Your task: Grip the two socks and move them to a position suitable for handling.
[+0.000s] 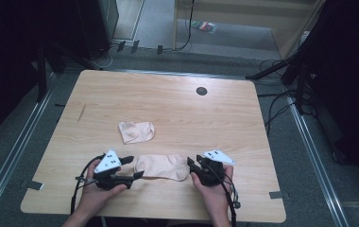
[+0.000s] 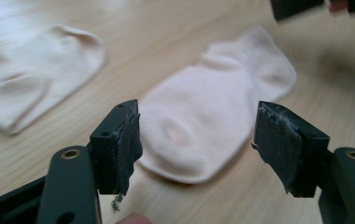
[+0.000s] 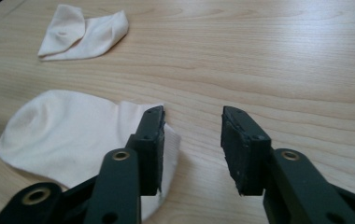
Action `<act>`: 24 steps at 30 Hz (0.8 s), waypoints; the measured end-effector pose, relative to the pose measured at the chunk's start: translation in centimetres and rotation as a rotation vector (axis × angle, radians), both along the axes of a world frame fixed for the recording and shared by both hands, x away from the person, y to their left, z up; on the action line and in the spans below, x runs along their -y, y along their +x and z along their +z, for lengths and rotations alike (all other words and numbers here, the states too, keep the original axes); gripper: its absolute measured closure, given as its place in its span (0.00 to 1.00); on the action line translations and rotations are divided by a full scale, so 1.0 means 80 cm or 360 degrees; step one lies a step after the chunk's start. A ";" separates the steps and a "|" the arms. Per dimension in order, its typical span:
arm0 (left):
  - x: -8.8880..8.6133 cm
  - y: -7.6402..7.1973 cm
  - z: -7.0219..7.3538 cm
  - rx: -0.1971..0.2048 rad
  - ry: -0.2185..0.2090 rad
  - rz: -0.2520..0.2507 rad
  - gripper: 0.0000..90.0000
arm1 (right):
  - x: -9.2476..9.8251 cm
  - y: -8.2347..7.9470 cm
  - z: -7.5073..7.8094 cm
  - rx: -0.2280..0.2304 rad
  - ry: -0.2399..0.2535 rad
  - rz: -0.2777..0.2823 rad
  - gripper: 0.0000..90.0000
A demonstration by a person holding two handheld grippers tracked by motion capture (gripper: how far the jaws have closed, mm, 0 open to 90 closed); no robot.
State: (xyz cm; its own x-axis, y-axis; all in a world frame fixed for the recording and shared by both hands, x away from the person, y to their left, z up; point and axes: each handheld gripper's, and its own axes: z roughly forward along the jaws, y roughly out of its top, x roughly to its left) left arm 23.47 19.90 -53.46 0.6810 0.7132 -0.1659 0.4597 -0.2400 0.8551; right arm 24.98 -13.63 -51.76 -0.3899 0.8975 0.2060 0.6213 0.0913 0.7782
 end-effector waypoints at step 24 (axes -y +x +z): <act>0.008 0.010 -0.007 -0.0239 0.0236 0.0089 1.00 | -0.001 -0.002 -0.019 -0.0153 0.0038 0.0098 0.99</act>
State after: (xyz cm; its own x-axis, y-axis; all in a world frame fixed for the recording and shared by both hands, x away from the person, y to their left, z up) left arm 24.26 19.25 -53.99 0.6155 0.7732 -0.1528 0.5951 -0.3289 0.7333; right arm 24.85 -13.56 -53.25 -0.4215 0.8669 0.2662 0.6871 0.1137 0.7176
